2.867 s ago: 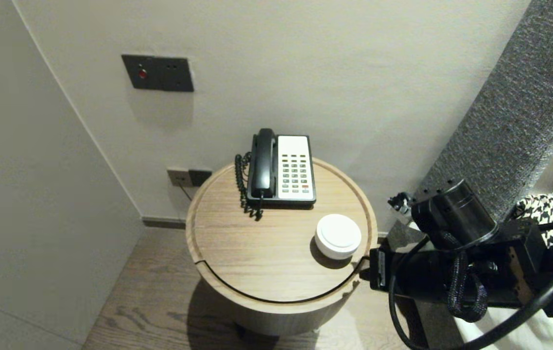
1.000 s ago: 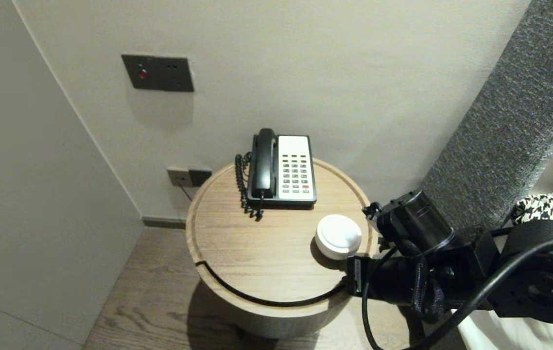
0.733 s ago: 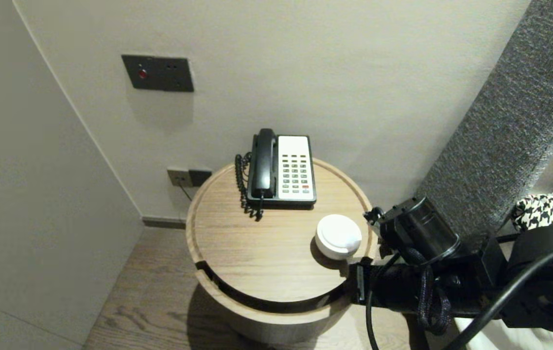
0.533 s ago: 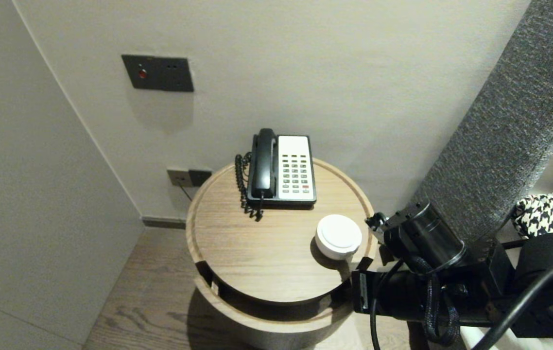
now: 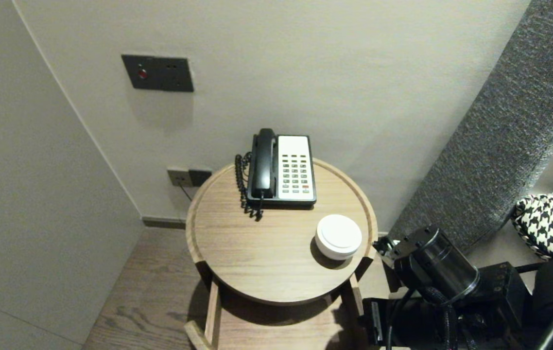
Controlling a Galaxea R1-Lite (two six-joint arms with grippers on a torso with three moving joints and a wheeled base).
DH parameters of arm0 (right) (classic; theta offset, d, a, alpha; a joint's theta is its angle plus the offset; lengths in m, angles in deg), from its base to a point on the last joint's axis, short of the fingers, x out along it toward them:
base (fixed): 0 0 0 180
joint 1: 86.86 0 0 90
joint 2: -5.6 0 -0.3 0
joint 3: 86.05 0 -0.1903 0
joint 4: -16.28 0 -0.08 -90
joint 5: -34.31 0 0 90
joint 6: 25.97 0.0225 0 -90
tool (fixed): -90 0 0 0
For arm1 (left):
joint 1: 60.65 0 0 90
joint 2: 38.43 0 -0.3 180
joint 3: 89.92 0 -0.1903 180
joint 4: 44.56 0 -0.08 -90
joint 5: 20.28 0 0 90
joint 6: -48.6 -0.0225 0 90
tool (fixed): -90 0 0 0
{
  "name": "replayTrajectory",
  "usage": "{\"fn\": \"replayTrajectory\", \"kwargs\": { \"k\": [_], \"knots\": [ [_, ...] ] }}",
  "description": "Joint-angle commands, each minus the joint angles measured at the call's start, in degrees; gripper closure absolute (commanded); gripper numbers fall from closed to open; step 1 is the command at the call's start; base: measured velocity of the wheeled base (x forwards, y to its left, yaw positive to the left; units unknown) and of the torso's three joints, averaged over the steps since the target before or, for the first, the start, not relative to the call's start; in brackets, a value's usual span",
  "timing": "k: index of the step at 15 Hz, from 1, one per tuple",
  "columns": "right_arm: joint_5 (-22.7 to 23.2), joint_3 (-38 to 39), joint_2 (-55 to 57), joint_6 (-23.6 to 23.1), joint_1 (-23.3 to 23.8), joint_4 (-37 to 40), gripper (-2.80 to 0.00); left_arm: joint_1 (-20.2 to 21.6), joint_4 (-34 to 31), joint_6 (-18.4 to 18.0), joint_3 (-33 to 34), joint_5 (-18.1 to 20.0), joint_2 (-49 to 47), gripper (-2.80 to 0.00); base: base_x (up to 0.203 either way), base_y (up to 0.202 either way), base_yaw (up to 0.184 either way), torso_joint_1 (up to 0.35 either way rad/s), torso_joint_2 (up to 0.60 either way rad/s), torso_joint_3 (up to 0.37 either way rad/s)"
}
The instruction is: Open the nightstand drawer
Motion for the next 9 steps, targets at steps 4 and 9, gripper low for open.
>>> {"fn": "replayTrajectory", "kwargs": {
  "k": [4,9],
  "knots": [
    [0.1,3.8,-3.5,0.5,-2.1,-0.2,0.0,0.0,0.0,0.0,0.0,-0.1,0.1,0.0,0.0,0.0,0.0,0.0,0.0,0.0],
    [0.1,7.1,-5.3,0.7,-4.8,-0.2,0.0,0.0,0.0,0.0,0.1,0.0,0.1,0.0,0.0,0.0,0.0,0.0,0.0,0.0]
  ]
}}
